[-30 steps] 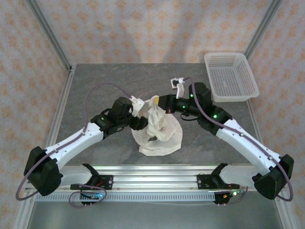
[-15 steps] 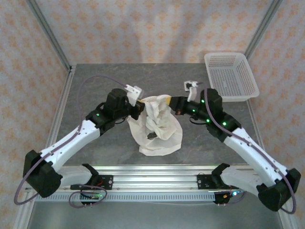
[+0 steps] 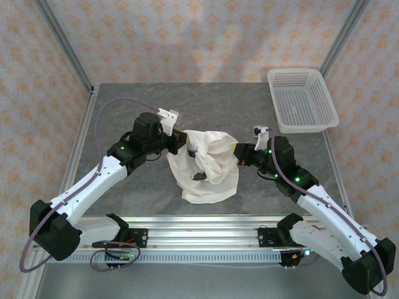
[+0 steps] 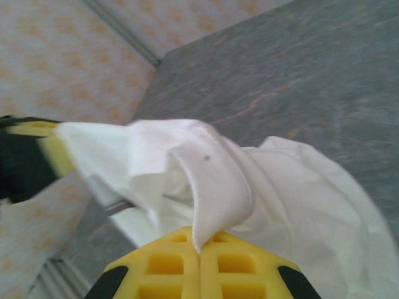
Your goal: Fold the inside-out t-shirt
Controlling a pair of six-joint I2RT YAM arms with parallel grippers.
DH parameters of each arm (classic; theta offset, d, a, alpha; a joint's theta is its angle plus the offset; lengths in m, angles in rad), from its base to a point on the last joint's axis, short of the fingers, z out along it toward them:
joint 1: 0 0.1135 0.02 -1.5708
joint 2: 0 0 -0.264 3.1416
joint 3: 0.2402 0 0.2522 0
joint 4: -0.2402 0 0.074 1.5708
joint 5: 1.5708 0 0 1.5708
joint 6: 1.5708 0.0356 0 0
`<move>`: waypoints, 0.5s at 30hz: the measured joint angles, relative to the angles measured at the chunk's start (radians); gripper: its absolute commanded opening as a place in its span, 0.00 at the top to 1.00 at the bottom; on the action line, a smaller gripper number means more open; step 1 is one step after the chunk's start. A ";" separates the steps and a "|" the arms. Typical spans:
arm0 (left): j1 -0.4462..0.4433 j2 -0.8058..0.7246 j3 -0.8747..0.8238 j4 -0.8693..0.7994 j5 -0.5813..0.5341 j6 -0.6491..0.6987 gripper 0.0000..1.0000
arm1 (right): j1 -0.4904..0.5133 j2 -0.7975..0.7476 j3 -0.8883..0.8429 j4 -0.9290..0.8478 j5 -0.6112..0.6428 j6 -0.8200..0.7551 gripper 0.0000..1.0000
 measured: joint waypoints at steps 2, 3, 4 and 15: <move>0.000 -0.030 0.001 0.011 0.020 -0.012 1.00 | 0.000 0.018 -0.017 -0.018 0.065 -0.007 0.61; 0.000 -0.045 0.005 0.011 0.030 -0.015 1.00 | 0.000 0.029 -0.025 -0.031 0.081 -0.014 0.56; 0.000 -0.060 0.015 0.009 0.042 -0.015 1.00 | 0.000 0.047 -0.032 -0.054 0.095 -0.023 0.53; -0.090 -0.020 0.143 -0.063 0.051 0.020 1.00 | 0.190 0.039 0.028 0.105 -0.084 -0.118 0.01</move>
